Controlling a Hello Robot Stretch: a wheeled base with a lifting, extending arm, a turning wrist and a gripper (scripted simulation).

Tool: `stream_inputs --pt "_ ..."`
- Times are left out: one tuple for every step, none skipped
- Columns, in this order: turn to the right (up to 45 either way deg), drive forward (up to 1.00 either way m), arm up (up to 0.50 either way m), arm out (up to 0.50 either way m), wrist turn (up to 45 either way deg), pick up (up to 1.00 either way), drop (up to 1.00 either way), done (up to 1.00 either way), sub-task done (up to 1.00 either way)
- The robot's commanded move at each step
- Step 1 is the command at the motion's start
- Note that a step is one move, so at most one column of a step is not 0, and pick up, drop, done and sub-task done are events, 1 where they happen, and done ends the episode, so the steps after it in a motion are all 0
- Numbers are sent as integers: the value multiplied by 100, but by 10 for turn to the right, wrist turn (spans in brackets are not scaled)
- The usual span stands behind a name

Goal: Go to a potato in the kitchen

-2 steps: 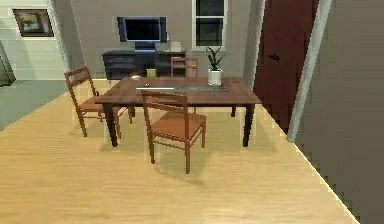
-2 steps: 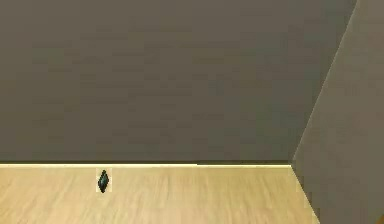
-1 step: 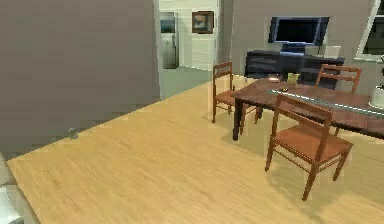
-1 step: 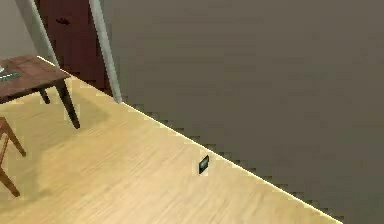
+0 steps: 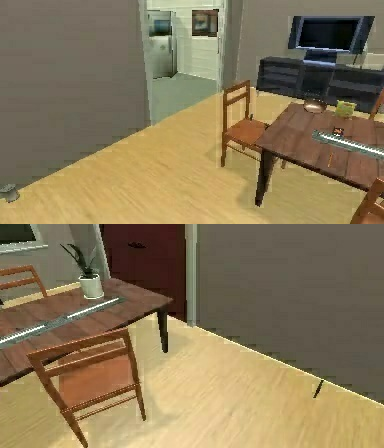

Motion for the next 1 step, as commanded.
stream_inputs --pt "0 100 0 0 0 0 0 0 0"
